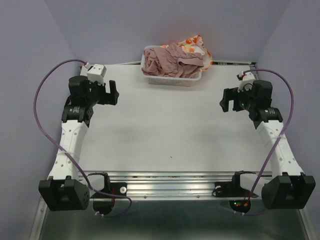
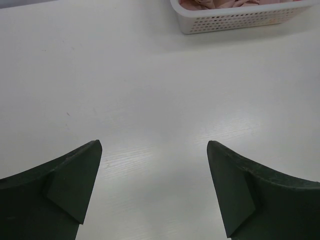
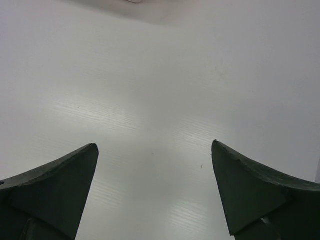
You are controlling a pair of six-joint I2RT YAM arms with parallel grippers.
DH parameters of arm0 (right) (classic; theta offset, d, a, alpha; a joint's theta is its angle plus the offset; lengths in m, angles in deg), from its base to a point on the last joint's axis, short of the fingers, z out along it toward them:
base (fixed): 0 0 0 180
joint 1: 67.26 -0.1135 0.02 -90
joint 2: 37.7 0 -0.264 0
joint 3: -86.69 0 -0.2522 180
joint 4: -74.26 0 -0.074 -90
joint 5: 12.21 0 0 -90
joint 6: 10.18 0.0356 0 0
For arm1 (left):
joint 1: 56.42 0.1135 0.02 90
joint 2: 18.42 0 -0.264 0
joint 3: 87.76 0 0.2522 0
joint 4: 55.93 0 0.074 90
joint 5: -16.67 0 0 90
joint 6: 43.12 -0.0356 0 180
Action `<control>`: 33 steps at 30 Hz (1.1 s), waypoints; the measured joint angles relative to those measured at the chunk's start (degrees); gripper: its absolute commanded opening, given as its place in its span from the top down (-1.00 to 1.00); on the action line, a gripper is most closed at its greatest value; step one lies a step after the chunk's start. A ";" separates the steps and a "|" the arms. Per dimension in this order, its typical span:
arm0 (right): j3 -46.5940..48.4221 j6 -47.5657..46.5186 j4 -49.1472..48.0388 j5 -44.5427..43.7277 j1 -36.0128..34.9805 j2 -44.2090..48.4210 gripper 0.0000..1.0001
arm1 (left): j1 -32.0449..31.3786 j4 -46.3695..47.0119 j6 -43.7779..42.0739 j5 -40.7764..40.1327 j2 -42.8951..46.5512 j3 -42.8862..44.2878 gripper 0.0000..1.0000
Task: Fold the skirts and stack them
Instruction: Grab the skirt from the pile
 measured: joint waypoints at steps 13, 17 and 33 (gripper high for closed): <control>13.40 2.01 -7.67 2.56 0.00 -18.95 -1.00 | 0.00 2.47 0.15 1.55 0.59 -0.11 -0.97; 19.82 3.21 -12.15 3.37 -0.07 -25.55 -1.00 | 0.00 5.25 1.11 3.54 2.62 -1.01 -0.97; 50.34 -4.83 -22.71 -1.77 -11.67 -60.61 -0.68 | 0.00 11.17 6.67 8.07 0.50 -1.01 -0.97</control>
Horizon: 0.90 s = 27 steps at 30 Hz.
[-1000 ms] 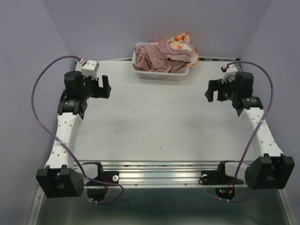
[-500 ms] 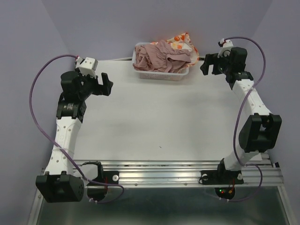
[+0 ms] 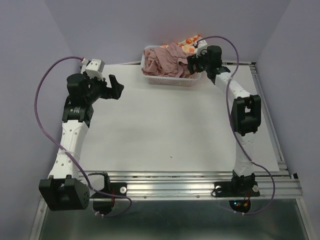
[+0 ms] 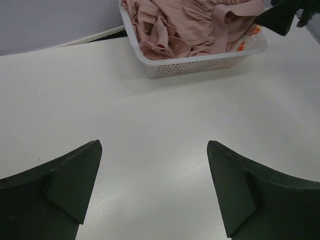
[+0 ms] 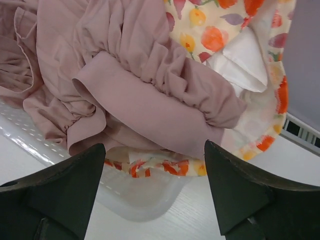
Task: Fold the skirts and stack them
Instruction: Grab the skirt from the pile
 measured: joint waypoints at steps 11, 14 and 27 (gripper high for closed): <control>5.44 -8.50 -4.11 -15.89 -5.46 -9.35 -0.03 | 0.00 1.49 2.84 1.11 -2.01 0.00 -0.97; 6.21 -10.27 -6.97 -20.55 -5.42 -9.40 0.30 | 0.00 2.25 3.10 1.09 -2.03 -0.37 -0.97; 12.20 -14.49 -13.27 -26.56 -5.27 -9.40 0.99 | 0.00 3.23 3.37 0.33 -2.51 -0.87 -0.97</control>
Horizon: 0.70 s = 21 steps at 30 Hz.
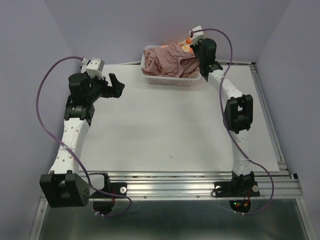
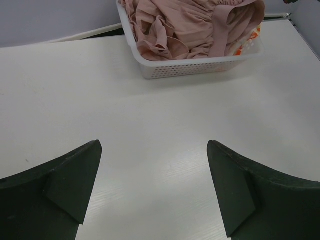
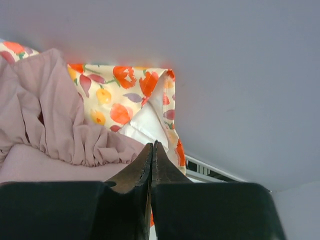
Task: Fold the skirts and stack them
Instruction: Grab the skirt from the pile
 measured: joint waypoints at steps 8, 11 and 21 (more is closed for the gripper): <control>7.23 1.05 3.45 6.27 -0.92 1.97 -0.66 | 0.00 1.95 -0.68 -0.42 0.02 -1.53 -0.97; 6.16 -2.05 6.29 9.97 -1.53 4.76 -0.82 | 0.00 2.01 -0.98 -0.15 0.02 -1.53 -0.97; 0.33 -6.43 15.72 20.48 0.15 4.79 -0.52 | 0.00 3.93 -2.19 4.55 0.66 -3.69 -0.97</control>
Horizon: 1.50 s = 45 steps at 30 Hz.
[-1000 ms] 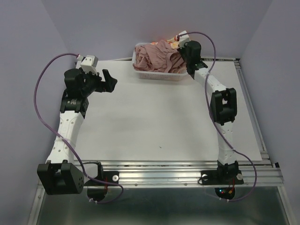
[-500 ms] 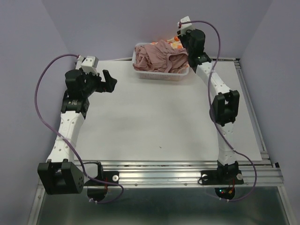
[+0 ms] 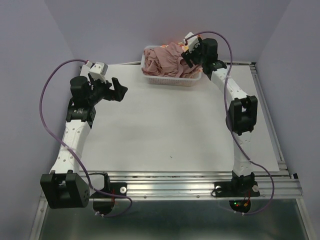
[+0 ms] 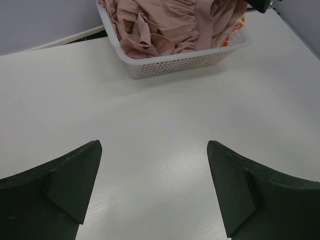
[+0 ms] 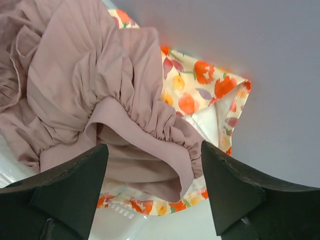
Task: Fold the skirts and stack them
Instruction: Grab the skirt from the pile
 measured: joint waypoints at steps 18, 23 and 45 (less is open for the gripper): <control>0.04 -2.14 -2.67 0.37 3.72 -5.70 -0.09 | 0.00 2.10 0.68 0.92 -1.86 -0.02 -0.95; 0.04 -2.05 -6.73 -1.38 3.72 -5.90 -0.01 | 0.00 2.32 1.09 0.83 -2.49 -0.02 -0.94; 1.11 -2.19 -10.69 -5.01 3.56 -8.59 0.99 | 0.00 2.89 1.09 -1.31 -2.60 -0.04 -0.88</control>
